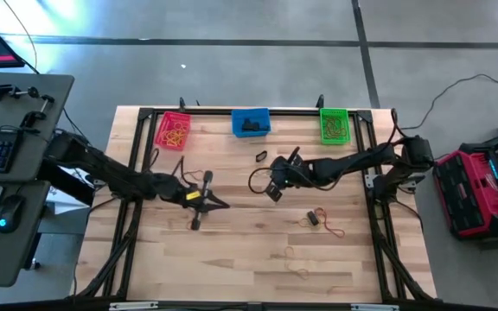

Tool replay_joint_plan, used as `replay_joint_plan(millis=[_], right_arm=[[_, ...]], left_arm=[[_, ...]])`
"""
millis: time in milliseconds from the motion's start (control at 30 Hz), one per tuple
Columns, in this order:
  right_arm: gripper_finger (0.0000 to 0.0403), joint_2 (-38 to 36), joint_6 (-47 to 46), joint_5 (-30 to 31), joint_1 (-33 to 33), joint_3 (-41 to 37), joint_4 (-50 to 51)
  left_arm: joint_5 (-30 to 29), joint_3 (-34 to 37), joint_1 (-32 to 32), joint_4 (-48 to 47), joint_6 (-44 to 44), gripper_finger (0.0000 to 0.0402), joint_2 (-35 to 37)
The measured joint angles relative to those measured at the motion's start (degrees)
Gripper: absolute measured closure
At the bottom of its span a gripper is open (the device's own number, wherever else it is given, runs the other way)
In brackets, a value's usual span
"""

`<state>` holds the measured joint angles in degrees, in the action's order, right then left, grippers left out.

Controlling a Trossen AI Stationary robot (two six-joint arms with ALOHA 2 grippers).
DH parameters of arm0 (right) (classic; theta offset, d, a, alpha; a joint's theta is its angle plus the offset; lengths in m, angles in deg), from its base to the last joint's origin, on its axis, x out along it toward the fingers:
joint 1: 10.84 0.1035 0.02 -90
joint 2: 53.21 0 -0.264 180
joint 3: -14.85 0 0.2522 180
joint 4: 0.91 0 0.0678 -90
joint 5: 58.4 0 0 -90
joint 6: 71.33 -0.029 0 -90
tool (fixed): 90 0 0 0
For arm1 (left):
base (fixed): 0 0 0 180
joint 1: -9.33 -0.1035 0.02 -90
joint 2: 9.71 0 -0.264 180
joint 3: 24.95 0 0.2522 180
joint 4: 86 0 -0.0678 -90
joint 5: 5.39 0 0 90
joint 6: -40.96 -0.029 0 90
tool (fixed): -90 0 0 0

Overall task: Sort rubber bands into baskets
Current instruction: Put the top yellow rubber band into the red bin

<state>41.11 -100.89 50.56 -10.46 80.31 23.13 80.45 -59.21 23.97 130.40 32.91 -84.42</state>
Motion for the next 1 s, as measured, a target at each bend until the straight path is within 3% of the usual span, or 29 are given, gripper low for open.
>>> replay_joint_plan(millis=[267, 400, 1000], right_arm=[[0.0268, 0.87, -0.46, -0.10, -2.41, 0.00, 2.17], [0.0245, 3.57, -0.14, -0.13, -4.20, -0.02, 2.26], [0.0295, 9.46, 0.00, -0.68, -7.96, -0.02, -2.28]], left_arm=[[-0.20, 4.03, -2.41, -2.92, 0.82, 0.0401, 7.88], [-0.20, 4.92, -3.00, -3.91, 1.44, 0.0401, 9.76], [-0.13, 5.25, -3.00, -5.55, 2.01, 0.0401, 10.13]])
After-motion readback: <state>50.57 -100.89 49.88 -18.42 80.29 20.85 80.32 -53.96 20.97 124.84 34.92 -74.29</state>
